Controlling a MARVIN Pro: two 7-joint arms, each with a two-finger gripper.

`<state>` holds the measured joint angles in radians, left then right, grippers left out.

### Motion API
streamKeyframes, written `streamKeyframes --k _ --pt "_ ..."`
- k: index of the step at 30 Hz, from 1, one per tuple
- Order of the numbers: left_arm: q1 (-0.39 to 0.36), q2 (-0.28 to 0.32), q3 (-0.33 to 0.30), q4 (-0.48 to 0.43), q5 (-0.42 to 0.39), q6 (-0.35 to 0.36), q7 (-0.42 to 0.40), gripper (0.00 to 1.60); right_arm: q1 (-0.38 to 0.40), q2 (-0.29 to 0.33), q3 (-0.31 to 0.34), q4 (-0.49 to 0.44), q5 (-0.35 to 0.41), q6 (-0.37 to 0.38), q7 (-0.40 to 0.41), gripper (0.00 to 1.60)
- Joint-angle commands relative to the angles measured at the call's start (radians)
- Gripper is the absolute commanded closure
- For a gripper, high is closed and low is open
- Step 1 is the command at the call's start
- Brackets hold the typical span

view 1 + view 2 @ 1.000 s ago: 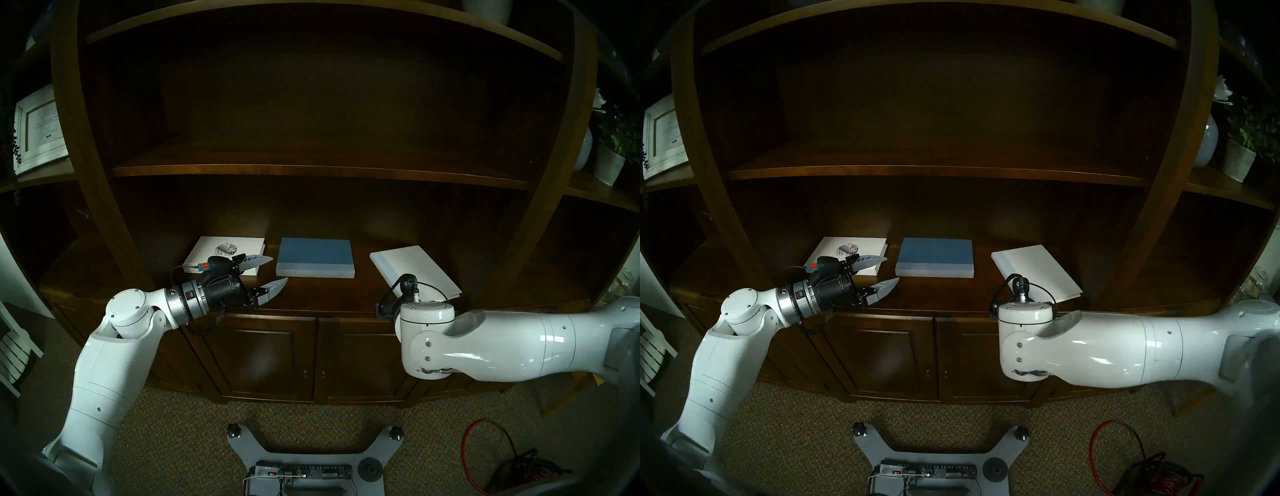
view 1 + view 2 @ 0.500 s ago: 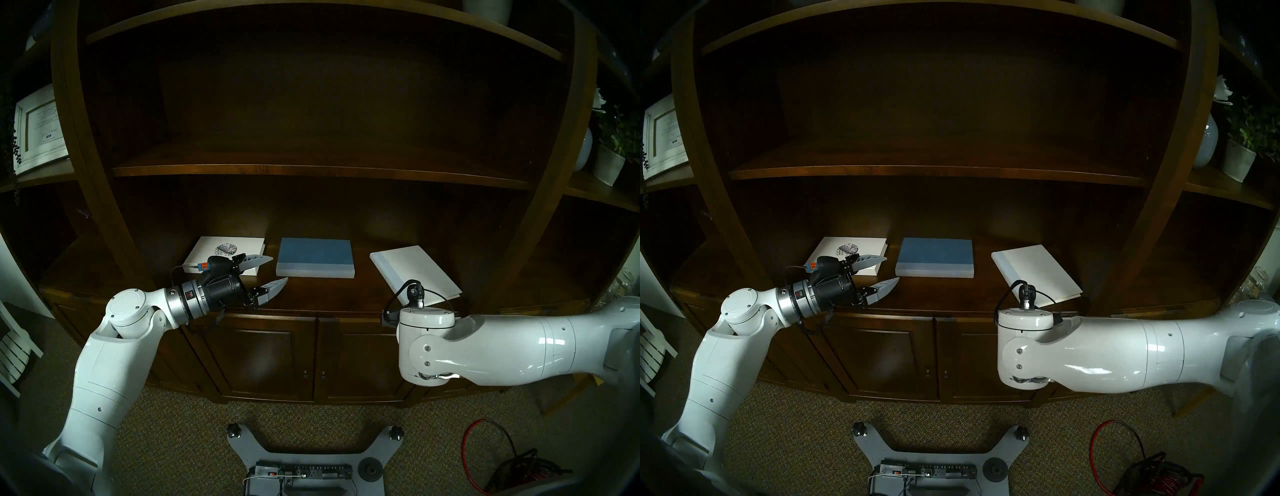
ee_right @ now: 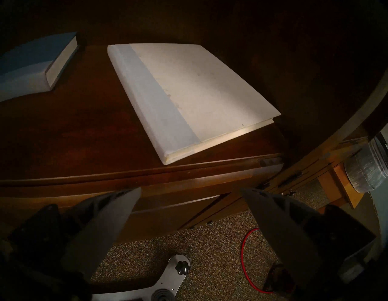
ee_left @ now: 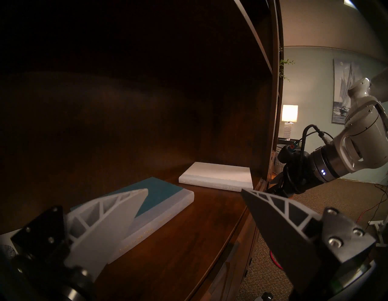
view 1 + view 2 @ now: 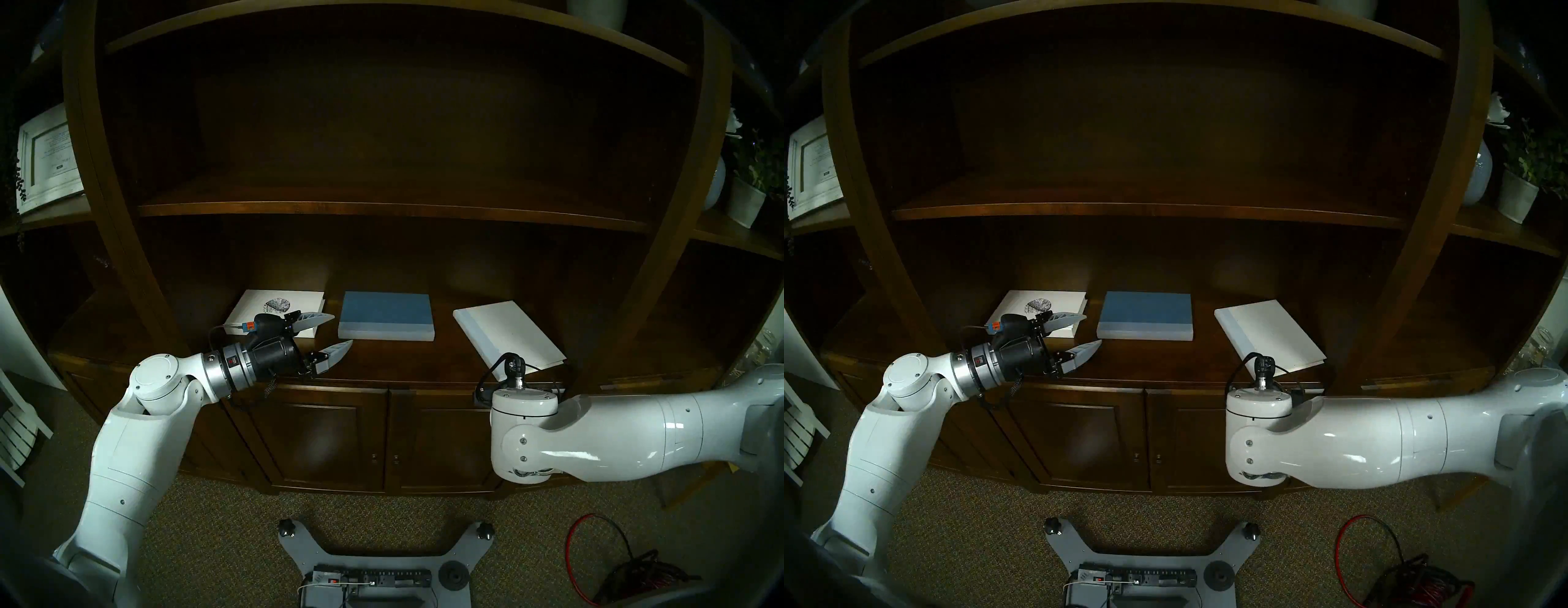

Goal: Close the books and align them horizontally on the shelf

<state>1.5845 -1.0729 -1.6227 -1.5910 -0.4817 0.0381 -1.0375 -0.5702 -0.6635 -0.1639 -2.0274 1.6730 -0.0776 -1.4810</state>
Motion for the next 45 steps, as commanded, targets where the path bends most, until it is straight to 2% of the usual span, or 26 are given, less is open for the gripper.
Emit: streamKeyframes --k 1,11,24,36,45 --pt "-0.031 0.002 -0.011 -0.021 -0.007 -0.001 0.002 0.00 0.044 -0.008 0.016 0.026 -0.030 -0.016 -0.002 0.00" --pt "-0.030 0.000 -0.013 -0.021 -0.004 -0.001 0.000 0.00 0.070 -0.003 0.027 0.046 -0.014 -0.033 -0.002 0.00" --pt "-0.031 -0.004 -0.016 -0.020 -0.001 0.000 -0.003 0.00 0.081 -0.008 0.004 0.076 0.005 -0.030 -0.002 0.00" --pt "-0.030 -0.006 -0.018 -0.020 0.002 -0.001 -0.006 0.00 0.111 -0.002 -0.002 0.172 0.024 0.019 -0.002 0.00" --pt "-0.029 -0.009 -0.020 -0.019 0.005 -0.001 -0.008 0.00 0.138 0.011 0.006 0.199 0.032 0.046 -0.002 0.00"
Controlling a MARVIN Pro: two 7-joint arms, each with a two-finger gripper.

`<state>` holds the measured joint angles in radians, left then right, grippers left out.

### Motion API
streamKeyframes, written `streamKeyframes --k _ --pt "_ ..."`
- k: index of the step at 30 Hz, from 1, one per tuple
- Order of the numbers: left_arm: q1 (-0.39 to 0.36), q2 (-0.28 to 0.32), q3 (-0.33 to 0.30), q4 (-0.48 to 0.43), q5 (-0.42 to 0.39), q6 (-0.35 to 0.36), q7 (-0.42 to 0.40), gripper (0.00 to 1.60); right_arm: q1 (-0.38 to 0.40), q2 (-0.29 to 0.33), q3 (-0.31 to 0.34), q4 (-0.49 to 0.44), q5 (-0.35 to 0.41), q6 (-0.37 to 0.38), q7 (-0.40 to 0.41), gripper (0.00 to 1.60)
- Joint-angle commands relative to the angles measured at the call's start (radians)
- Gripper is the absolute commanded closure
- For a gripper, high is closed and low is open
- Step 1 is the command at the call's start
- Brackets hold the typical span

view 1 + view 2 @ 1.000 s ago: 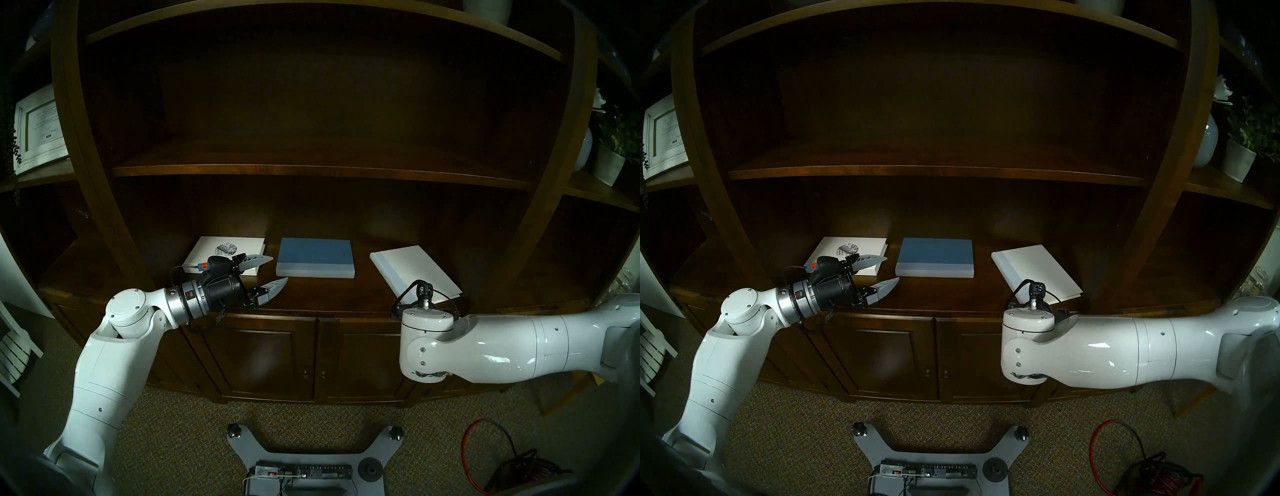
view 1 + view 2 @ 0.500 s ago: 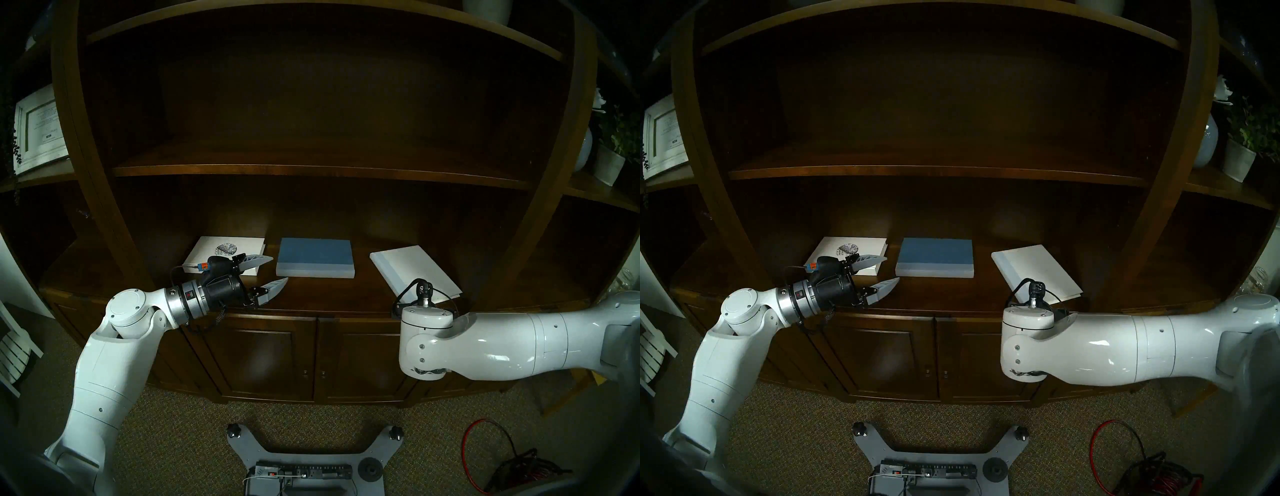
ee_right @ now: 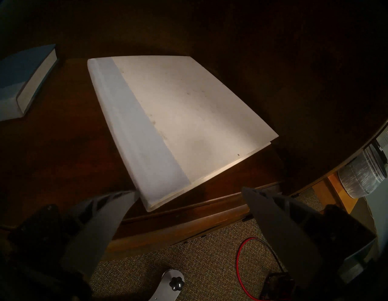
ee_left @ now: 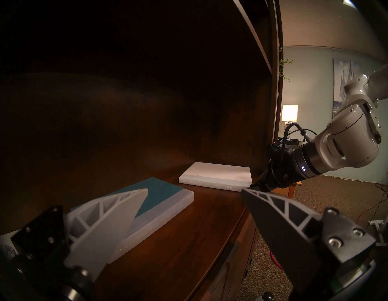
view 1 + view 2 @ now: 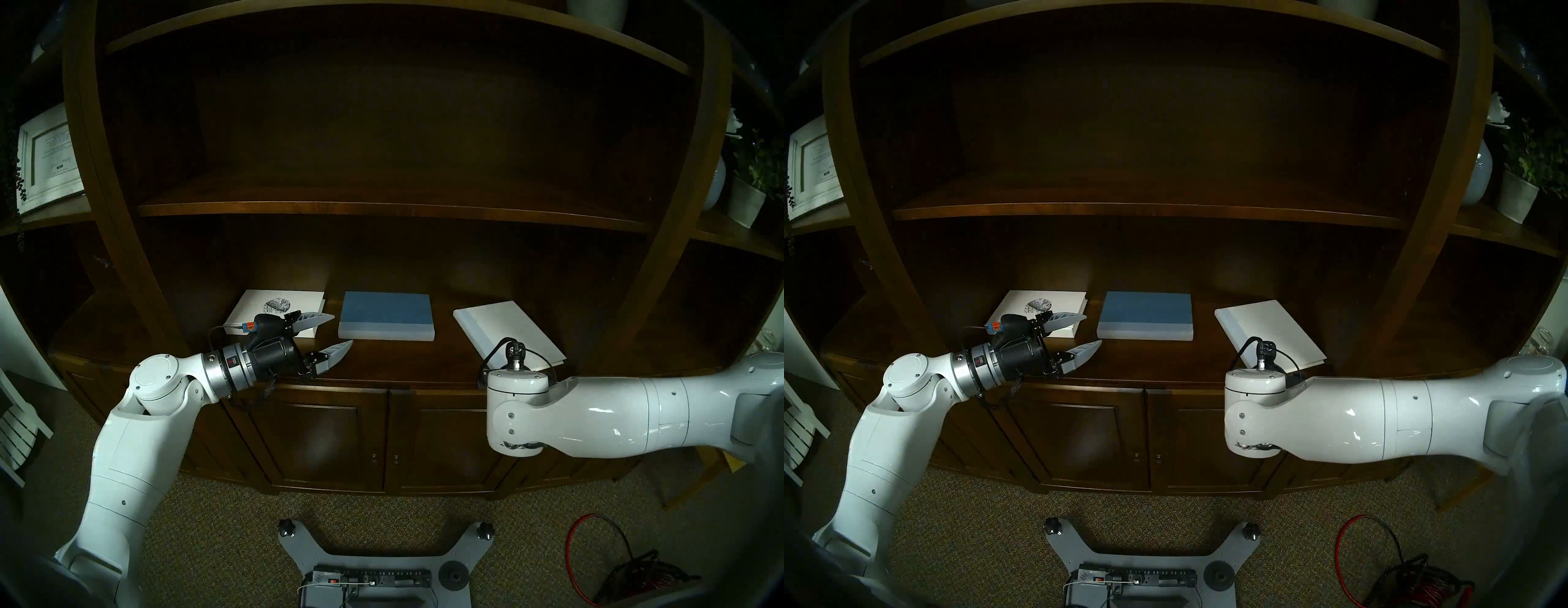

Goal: Close the books and align them horizontally on the shelf

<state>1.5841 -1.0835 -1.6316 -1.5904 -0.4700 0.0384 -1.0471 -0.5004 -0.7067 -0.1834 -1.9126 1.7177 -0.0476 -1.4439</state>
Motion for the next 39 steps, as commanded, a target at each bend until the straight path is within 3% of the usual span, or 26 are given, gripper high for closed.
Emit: streamKeyframes --k 1,16,26,33,39 --pt "-0.029 0.002 -0.011 -0.019 -0.006 -0.002 0.002 0.00 0.071 0.056 0.026 0.086 -0.010 0.018 -0.040 0.00" --pt "-0.028 -0.002 -0.014 -0.018 -0.001 -0.002 -0.002 0.00 0.091 0.104 0.017 0.097 0.012 0.042 -0.040 0.00" --pt "-0.028 -0.004 -0.015 -0.018 0.002 -0.002 -0.004 0.00 0.107 0.105 0.009 0.097 0.008 0.062 -0.040 0.00" --pt "-0.030 -0.007 -0.018 -0.019 0.003 0.000 -0.005 0.00 0.108 0.075 0.018 0.059 0.032 0.048 -0.040 0.00" --pt "-0.031 -0.008 -0.019 -0.020 0.003 0.002 -0.006 0.00 0.108 0.080 0.018 -0.065 0.052 0.009 -0.040 0.00"
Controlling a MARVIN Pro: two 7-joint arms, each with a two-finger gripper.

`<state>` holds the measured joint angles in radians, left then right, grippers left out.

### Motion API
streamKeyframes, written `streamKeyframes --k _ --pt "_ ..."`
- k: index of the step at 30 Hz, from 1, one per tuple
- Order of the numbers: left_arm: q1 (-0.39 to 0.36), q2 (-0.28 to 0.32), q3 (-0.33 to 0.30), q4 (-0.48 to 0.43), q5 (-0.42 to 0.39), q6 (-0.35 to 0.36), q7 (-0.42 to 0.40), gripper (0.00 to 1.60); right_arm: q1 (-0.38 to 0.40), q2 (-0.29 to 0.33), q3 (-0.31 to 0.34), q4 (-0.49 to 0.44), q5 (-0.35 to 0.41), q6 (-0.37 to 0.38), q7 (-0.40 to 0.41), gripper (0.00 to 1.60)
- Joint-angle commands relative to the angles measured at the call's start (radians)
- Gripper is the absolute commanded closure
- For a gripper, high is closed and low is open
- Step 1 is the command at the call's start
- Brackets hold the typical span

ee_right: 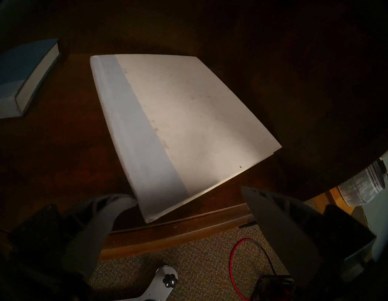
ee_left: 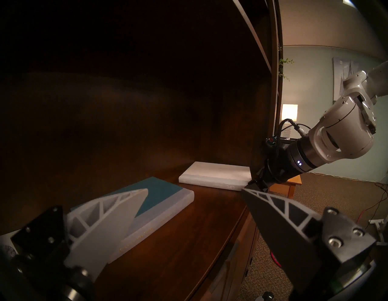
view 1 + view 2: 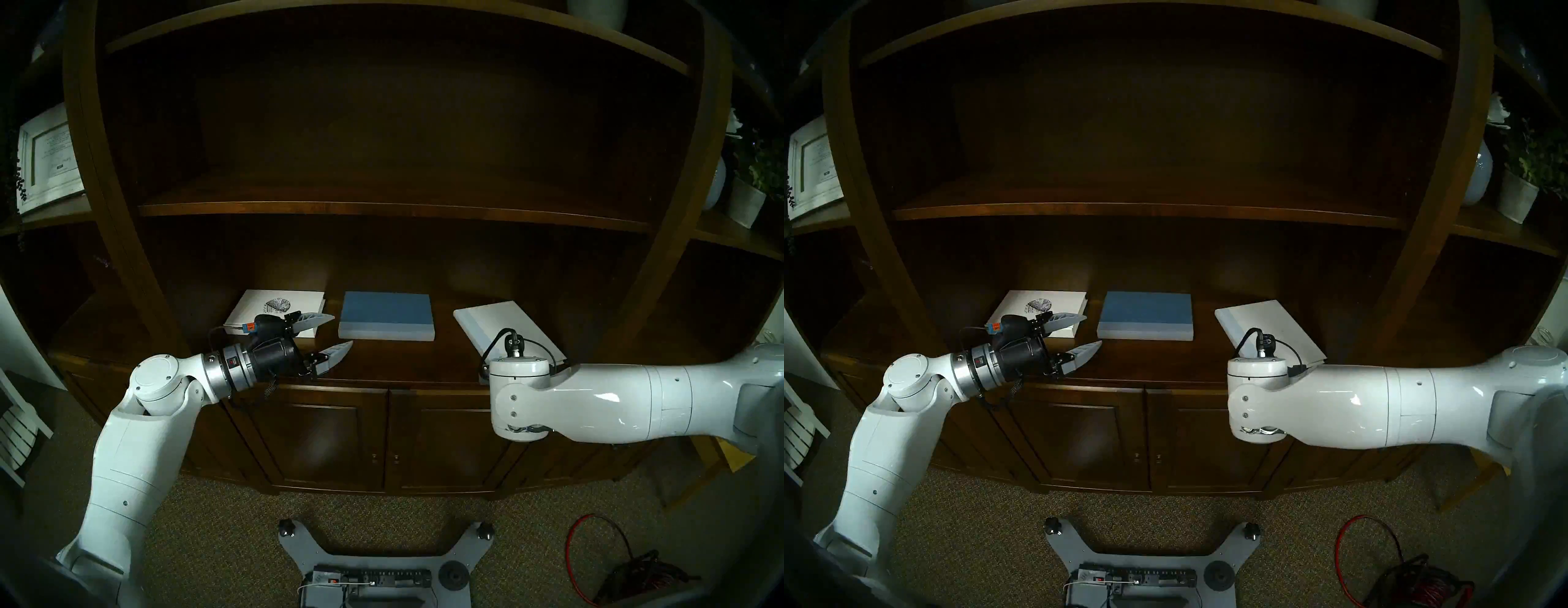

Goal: Close the books and align them horizontally on the shelf

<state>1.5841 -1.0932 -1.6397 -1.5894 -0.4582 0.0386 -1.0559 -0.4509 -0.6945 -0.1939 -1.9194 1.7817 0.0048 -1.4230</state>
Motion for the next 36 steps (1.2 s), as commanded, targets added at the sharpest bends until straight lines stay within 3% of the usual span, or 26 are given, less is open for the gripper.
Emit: streamKeyframes --k 1,3,13,24,29,36 --pt "-0.031 0.002 -0.011 -0.021 -0.009 0.002 0.002 0.00 0.058 0.070 0.031 -0.090 -0.011 -0.050 -0.061 0.00" --pt "-0.031 0.001 -0.012 -0.021 -0.008 0.001 0.002 0.00 0.062 0.069 0.035 -0.154 -0.007 -0.071 -0.061 0.00" --pt "-0.029 -0.001 -0.013 -0.020 -0.005 0.000 0.000 0.00 0.065 0.031 0.055 -0.292 -0.012 -0.108 -0.061 0.00" --pt "-0.031 -0.004 -0.015 -0.021 -0.003 0.002 -0.001 0.00 0.088 0.178 -0.005 -0.495 -0.086 -0.116 -0.061 0.00" --pt "-0.032 -0.005 -0.016 -0.021 -0.003 0.004 -0.002 0.00 0.122 0.219 -0.008 -0.522 -0.128 -0.102 -0.061 0.00" --pt "-0.032 -0.006 -0.018 -0.022 -0.002 0.006 -0.003 0.00 0.160 0.204 0.037 -0.462 -0.127 -0.086 -0.061 0.00"
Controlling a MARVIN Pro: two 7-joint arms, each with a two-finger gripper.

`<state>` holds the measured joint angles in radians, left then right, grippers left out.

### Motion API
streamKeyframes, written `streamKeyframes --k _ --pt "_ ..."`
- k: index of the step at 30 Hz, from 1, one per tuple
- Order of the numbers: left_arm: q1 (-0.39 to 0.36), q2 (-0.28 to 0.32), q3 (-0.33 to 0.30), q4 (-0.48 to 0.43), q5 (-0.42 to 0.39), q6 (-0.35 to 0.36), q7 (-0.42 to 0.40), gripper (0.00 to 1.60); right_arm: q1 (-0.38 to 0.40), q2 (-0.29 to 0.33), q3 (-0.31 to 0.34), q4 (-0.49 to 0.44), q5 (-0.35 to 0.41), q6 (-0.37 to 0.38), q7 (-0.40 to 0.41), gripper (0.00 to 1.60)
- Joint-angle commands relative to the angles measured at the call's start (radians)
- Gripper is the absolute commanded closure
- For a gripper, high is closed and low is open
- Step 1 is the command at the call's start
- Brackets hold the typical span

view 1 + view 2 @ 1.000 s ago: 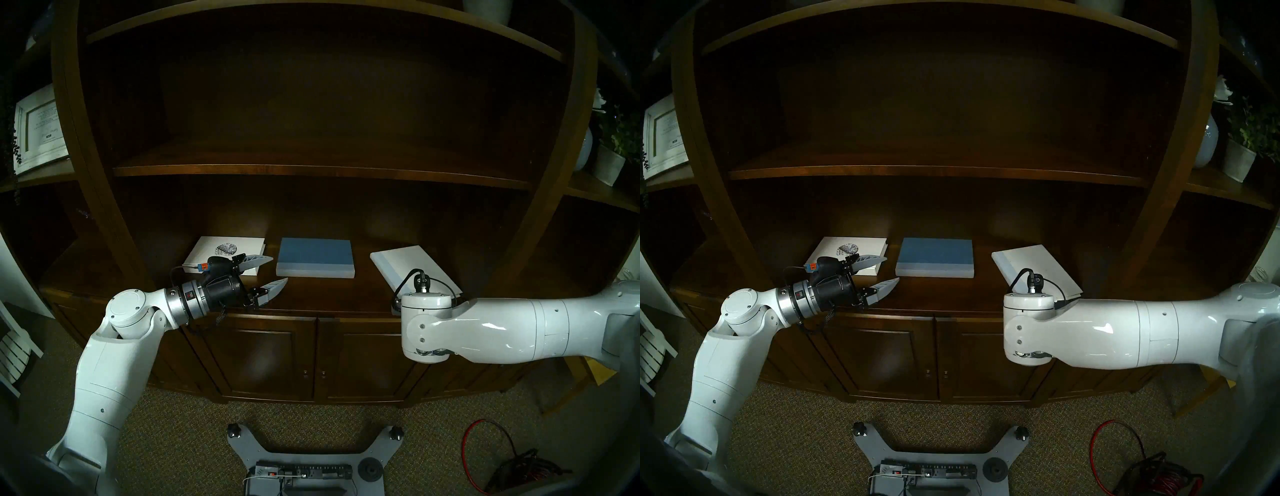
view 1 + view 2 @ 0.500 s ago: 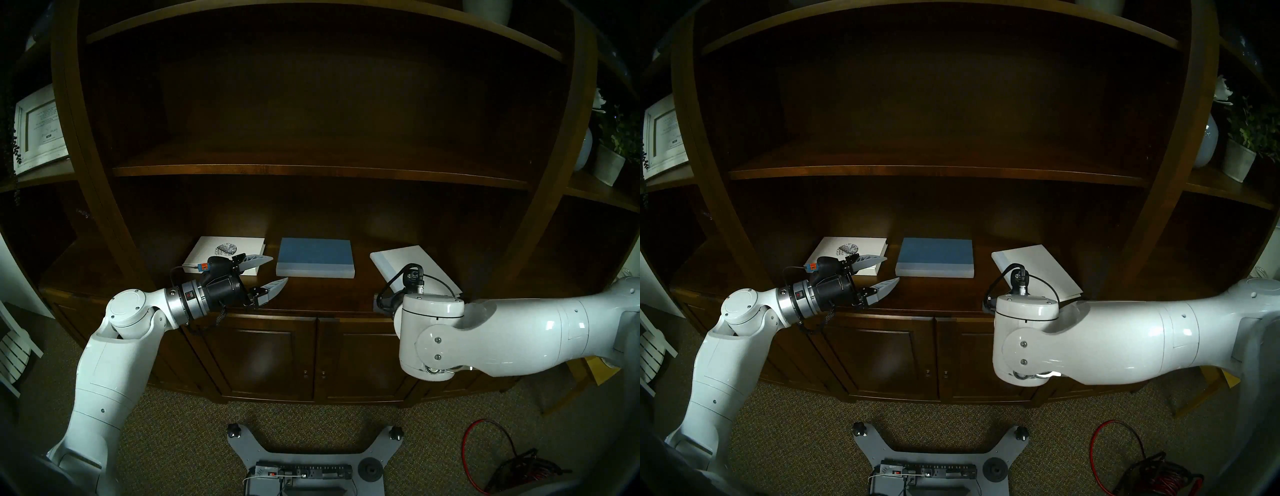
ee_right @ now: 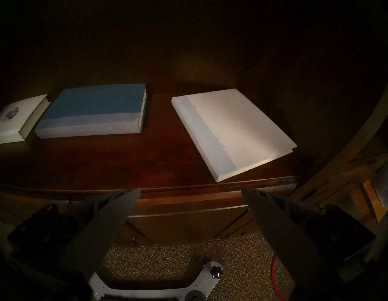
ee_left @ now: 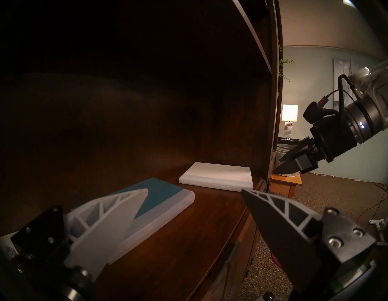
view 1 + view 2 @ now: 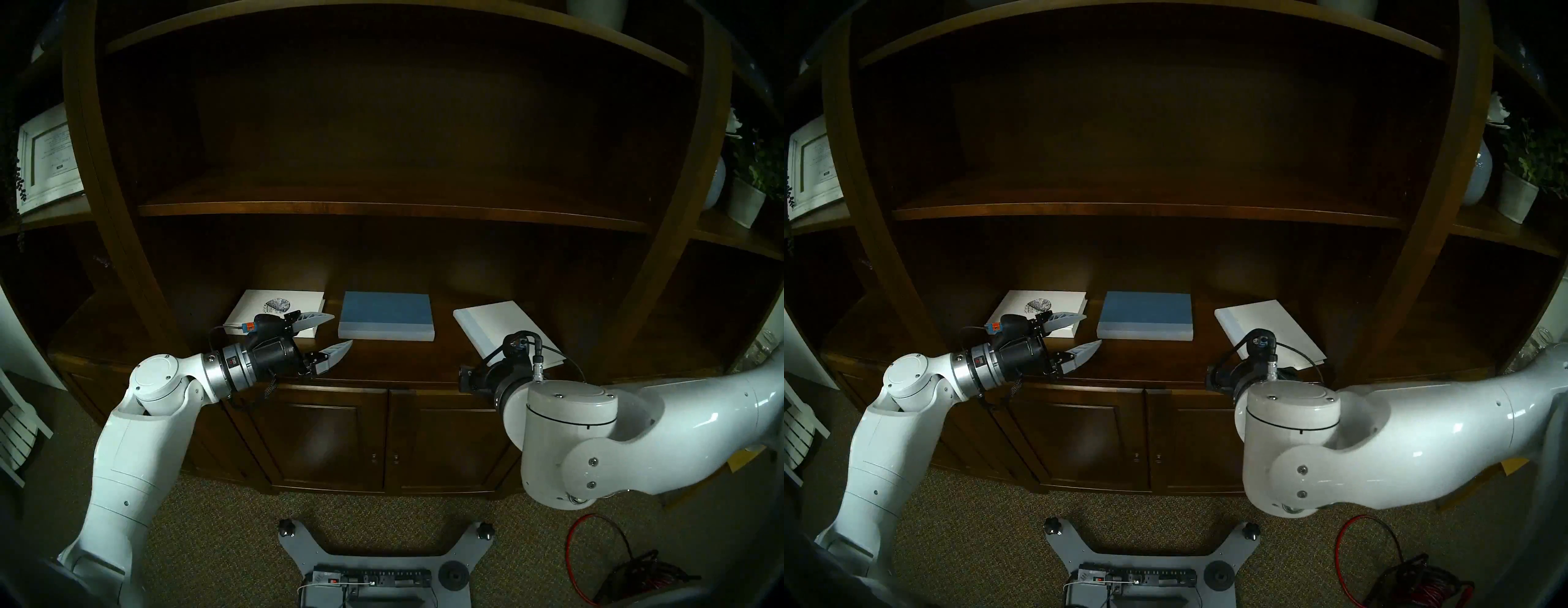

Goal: Close the books and align them horizontally on the shelf

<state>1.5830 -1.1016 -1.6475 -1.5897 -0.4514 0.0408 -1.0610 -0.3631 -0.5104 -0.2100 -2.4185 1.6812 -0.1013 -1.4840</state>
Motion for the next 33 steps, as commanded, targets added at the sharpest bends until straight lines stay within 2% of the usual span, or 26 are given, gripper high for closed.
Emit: streamKeyframes --k 1,9,16,21,28,33 --pt "-0.031 0.002 -0.010 -0.021 -0.008 0.004 0.002 0.00 0.074 0.010 0.057 0.056 -0.020 0.027 0.000 0.00" --pt "-0.032 0.001 -0.011 -0.022 -0.007 0.006 0.001 0.00 0.069 -0.097 0.061 0.221 -0.001 0.063 0.041 0.00" --pt "-0.032 -0.001 -0.013 -0.022 -0.006 0.007 0.000 0.00 0.072 -0.139 0.066 0.335 0.021 0.091 0.112 0.00" --pt "-0.032 -0.001 -0.013 -0.022 -0.005 0.008 -0.001 0.00 0.079 -0.189 0.075 0.443 0.059 0.124 0.126 0.00" --pt "-0.032 -0.003 -0.014 -0.022 -0.004 0.009 -0.002 0.00 0.092 -0.207 0.093 0.522 0.106 0.145 0.154 0.00" --pt "-0.032 -0.004 -0.015 -0.022 -0.003 0.009 -0.003 0.00 0.100 -0.203 0.106 0.592 0.130 0.156 0.207 0.00"
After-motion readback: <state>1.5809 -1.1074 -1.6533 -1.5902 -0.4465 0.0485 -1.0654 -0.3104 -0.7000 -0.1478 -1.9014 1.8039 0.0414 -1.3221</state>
